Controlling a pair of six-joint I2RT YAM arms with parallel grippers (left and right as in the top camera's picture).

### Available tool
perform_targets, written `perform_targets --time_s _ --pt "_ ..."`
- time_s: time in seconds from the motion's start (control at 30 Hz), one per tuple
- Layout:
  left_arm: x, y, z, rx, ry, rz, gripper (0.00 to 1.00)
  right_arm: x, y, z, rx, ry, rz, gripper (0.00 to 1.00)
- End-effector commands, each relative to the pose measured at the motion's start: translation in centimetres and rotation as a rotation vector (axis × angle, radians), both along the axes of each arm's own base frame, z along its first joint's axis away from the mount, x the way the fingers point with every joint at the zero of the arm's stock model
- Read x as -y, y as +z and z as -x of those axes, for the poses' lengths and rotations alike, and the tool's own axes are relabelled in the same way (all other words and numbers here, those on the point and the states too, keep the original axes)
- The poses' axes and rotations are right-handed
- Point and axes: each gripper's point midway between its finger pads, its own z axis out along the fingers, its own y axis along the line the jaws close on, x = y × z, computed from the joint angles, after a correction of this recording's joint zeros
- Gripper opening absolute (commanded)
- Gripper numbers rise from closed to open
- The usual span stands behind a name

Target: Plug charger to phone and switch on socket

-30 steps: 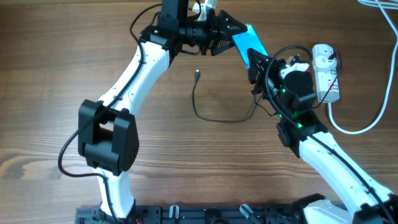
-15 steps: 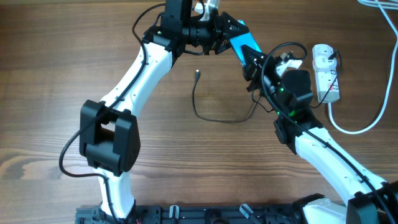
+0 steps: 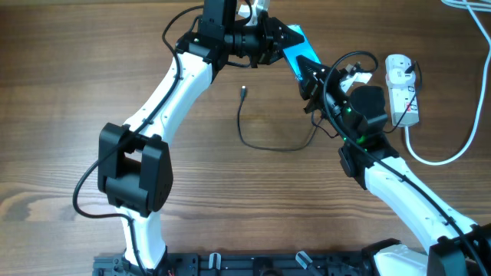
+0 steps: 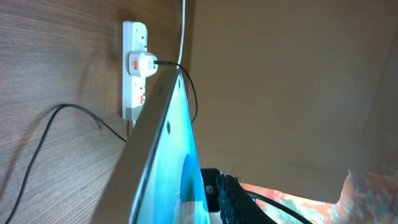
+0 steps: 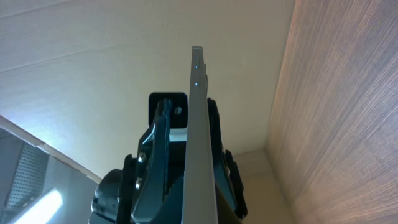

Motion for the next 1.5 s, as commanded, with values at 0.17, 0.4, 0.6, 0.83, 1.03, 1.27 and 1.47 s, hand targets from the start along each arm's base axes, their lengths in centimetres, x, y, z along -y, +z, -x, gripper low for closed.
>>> perform_targets --time_s 0.17,0.4,0.6,0.83,1.03,1.27,1.47 --pt "0.1 1.7 -0.2 0.045 0.021 0.006 0.15 -1.8 0.8 1.0 0.020 0.108 -0.008 0.04" --pt "0.0 1.7 -0.2 0.045 0.022 0.005 0.04 -1.8 0.8 1.0 0.020 0.108 -0.008 0.04" --pt "-1.1 0.8 -1.1 0.023 0.070 -0.030 0.04 -1.8 0.5 1.0 0.013 0.108 0.008 0.37" --pt "-6.3 -2.6 -3.2 0.012 0.180 -0.178 0.04 -1.4 -2.6 1.2 -0.066 0.099 0.114 0.57" --pt "-15.7 -7.6 -4.5 -0.025 0.312 -0.452 0.04 -1.0 -7.5 2.6 -0.021 0.212 0.535 0.70" --pt "-23.9 -8.6 -3.3 0.011 0.262 -0.513 0.04 -2.5 -11.7 7.4 0.117 0.590 0.861 0.70" --pt "-28.6 -2.2 -2.7 0.130 0.338 -0.399 0.04 -2.9 -9.7 7.2 0.170 0.667 0.951 0.57"
